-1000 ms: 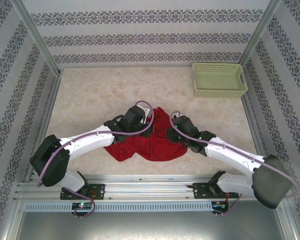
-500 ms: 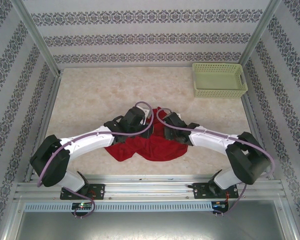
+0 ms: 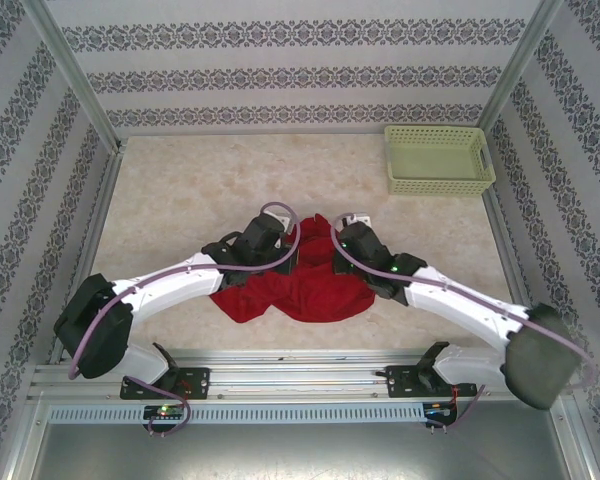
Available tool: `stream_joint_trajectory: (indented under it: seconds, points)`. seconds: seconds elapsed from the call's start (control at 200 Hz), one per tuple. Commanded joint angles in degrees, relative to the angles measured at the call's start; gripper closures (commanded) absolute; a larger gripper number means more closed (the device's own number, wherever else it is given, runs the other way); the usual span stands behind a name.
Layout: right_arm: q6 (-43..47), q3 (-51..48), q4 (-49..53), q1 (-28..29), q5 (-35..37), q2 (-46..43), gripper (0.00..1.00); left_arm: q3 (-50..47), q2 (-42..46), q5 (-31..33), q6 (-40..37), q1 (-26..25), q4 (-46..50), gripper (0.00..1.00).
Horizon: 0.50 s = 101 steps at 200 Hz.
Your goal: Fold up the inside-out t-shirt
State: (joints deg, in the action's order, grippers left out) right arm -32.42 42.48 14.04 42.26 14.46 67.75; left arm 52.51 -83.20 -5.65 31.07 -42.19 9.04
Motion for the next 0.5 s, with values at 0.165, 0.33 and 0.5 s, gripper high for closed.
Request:
stream_joint_trajectory:
  seconds: [0.165, 0.33, 0.5]
  points:
    - [2.24, -8.41, -4.27, 0.32, -5.65, -13.71, 1.0, 0.31, 0.47, -0.33, 0.28, 5.87, 2.21, 1.0]
    - [0.74, -10.49, -4.73, -1.63, -7.53, -20.52, 1.0, -0.02, 0.17, -2.98, -1.13, 8.83, 3.1, 1.0]
    - [-0.96, -8.55, -6.42, -2.41, -9.07, -20.79, 1.0, 0.35, 2.23, -4.88, -2.06, 9.06, 3.63, 1.0]
